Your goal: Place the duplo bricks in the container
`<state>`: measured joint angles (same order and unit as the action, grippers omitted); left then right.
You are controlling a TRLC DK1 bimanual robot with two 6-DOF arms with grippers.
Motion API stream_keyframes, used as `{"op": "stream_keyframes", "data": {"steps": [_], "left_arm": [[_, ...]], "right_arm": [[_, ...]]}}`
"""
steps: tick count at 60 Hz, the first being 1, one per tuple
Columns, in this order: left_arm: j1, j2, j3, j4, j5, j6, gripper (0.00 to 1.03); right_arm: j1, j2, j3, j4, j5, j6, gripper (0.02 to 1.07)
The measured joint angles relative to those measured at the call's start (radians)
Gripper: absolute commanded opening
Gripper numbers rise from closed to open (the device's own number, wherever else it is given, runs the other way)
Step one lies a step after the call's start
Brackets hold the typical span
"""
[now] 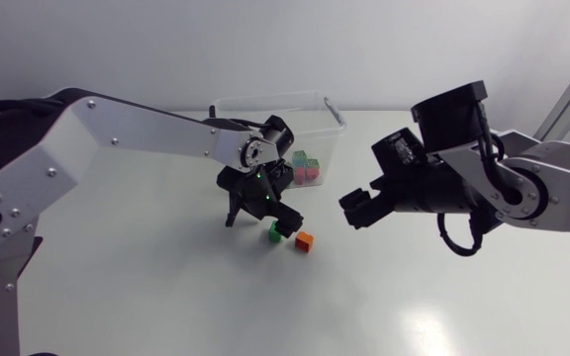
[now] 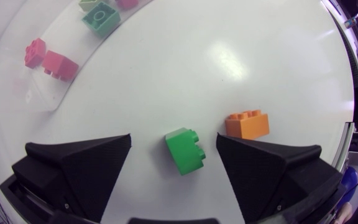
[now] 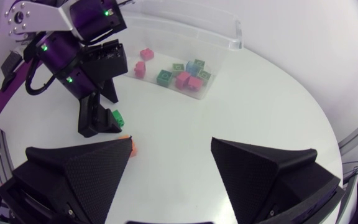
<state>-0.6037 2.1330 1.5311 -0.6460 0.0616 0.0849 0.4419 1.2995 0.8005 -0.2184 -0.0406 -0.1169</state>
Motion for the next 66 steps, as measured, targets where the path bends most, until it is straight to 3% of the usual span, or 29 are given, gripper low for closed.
{"op": "stream_keyframes", "data": {"steps": [3,7,15,27,41,66], "left_arm": [[-0.002,0.002,0.001,0.000,0.000,-0.004,0.77],[-0.004,0.008,0.005,-0.001,0.000,-0.007,0.55],[-0.005,0.024,0.030,-0.011,0.000,-0.007,0.29],[-0.005,0.035,0.055,-0.030,0.000,-0.007,0.24],[-0.002,0.009,0.032,-0.046,0.000,-0.006,0.23],[0.077,-0.361,0.032,-0.065,-0.001,0.027,0.24]], "right_arm": [[0.005,0.007,-0.008,0.002,0.000,-0.013,0.94],[0.009,0.017,-0.023,0.003,-0.001,-0.026,0.94],[0.011,0.019,-0.036,0.005,0.000,-0.045,0.94],[0.022,0.023,-0.052,0.007,-0.002,-0.061,0.94],[0.051,0.134,-0.052,0.029,-0.079,-0.151,0.94],[0.135,0.401,0.079,0.037,-0.113,-0.222,0.93]]}}
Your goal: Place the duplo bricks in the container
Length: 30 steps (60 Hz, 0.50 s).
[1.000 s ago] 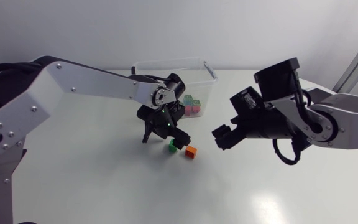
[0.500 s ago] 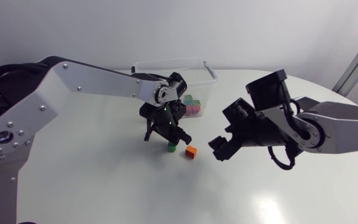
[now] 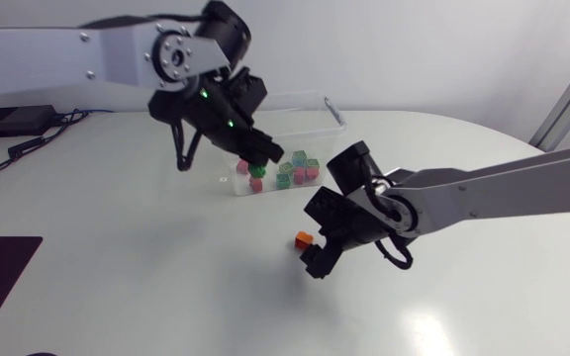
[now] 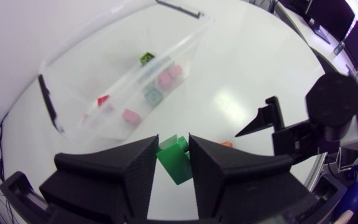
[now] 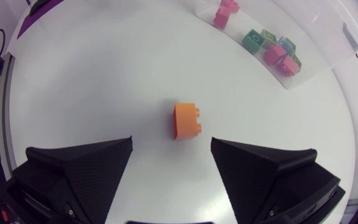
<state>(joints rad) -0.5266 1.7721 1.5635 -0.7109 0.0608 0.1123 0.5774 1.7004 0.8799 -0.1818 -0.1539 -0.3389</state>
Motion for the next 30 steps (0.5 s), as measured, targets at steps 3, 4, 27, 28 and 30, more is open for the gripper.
{"op": "stream_keyframes", "data": {"steps": [3,4,27,28,30], "left_arm": [[0.017,-0.030,0.011,0.015,0.000,0.005,0.24],[0.021,-0.037,0.013,0.022,0.000,0.006,0.24],[0.102,-0.044,0.015,0.304,-0.007,0.046,0.24],[0.105,-0.040,0.015,0.323,-0.008,0.046,0.24],[0.108,-0.030,0.015,0.353,-0.008,0.046,0.24]], "right_arm": [[0.005,0.029,0.028,0.000,0.000,-0.004,0.92],[0.006,0.036,0.035,0.000,0.001,-0.005,0.90],[0.024,0.139,0.103,-0.005,0.067,-0.006,0.29],[0.024,0.140,0.103,-0.005,0.072,-0.006,0.29],[0.026,0.144,0.103,-0.010,0.075,-0.006,0.28]]}}
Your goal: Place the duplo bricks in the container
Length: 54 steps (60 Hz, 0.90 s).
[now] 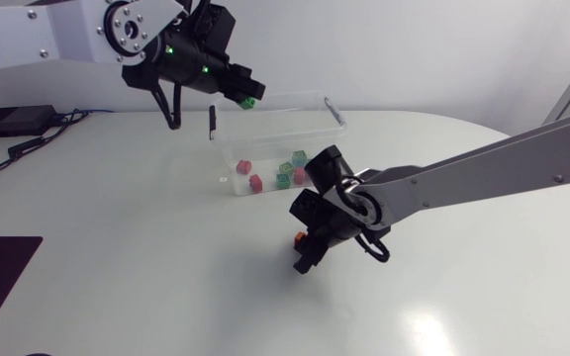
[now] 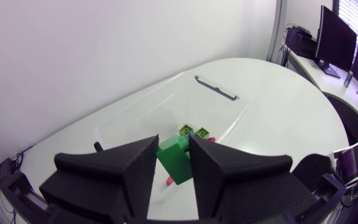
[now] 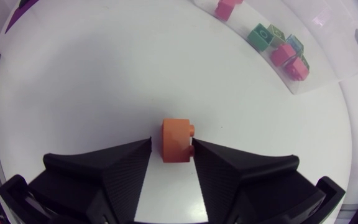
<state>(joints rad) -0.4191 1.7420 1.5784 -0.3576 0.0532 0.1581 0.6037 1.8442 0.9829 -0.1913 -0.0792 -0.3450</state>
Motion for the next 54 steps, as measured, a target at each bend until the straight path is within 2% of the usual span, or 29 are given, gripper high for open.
{"op": "stream_keyframes", "data": {"steps": [9,19,22,29,33,44,54], "left_arm": [[0.015,0.066,0.000,0.114,0.000,0.001,0.24],[0.039,0.154,0.000,0.179,0.000,0.001,0.28],[0.046,0.177,0.000,0.198,0.000,0.003,0.41],[0.058,0.220,0.000,0.224,-0.003,0.004,0.86],[0.064,0.232,0.000,0.228,-0.010,0.008,0.97],[0.071,0.232,-0.009,0.238,-0.010,0.019,0.99],[0.081,0.188,-0.079,0.231,-0.010,0.026,0.99]], "right_arm": [[0.004,-0.007,0.000,-0.026,0.029,0.000,0.28],[-0.005,-0.098,-0.006,-0.061,0.052,0.001,0.28],[-0.012,-0.135,-0.006,-0.075,0.058,0.003,0.28],[-0.035,-0.203,0.015,-0.106,0.077,0.008,0.28],[-0.045,-0.217,0.049,-0.127,0.082,0.021,0.28],[-0.071,-0.227,0.171,-0.144,0.090,0.069,0.28],[-0.098,-0.224,0.292,-0.146,0.110,0.113,0.28]]}}
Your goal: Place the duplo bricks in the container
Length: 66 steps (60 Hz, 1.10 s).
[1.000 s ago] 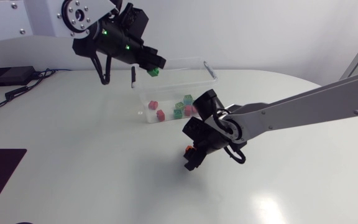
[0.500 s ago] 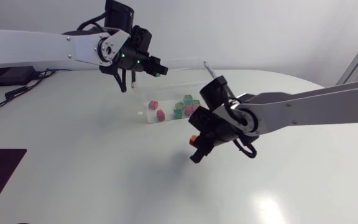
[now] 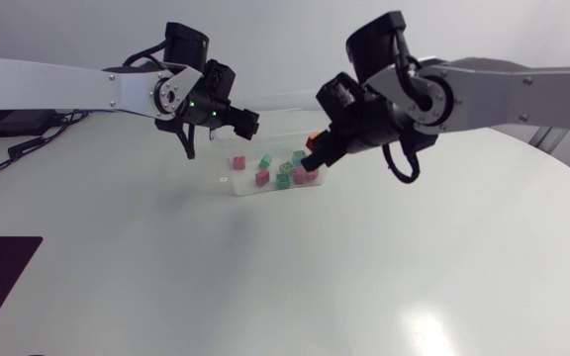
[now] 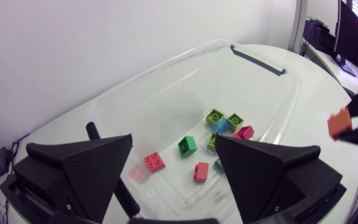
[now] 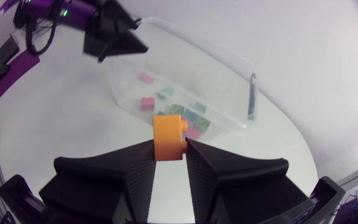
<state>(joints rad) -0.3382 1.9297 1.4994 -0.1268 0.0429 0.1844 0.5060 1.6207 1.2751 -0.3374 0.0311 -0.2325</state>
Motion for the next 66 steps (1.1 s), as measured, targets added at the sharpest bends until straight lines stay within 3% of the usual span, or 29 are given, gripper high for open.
{"op": "stream_keyframes", "data": {"steps": [39,43,48,51,55,66], "left_arm": [[0.076,-0.465,-0.394,-0.013,0.000,0.026,0.99],[0.084,-0.501,-0.418,-0.014,0.000,0.026,0.99],[0.093,-0.539,-0.441,-0.013,-0.011,0.026,0.99],[0.095,-0.563,-0.457,-0.014,-0.024,0.026,0.99],[0.096,-0.588,-0.476,-0.014,-0.031,0.026,0.99],[0.110,-0.655,-0.520,-0.019,-0.035,0.026,0.99]], "right_arm": [[-0.029,0.351,0.423,0.021,0.023,0.024,0.29],[-0.029,0.392,0.454,0.024,0.027,0.024,0.43],[-0.029,0.431,0.477,0.024,0.030,0.024,0.80],[-0.029,0.447,0.485,0.024,0.037,0.024,0.95],[-0.030,0.456,0.487,0.027,0.047,0.024,1.02],[-0.032,0.422,0.462,0.069,0.071,0.024,1.02]]}}
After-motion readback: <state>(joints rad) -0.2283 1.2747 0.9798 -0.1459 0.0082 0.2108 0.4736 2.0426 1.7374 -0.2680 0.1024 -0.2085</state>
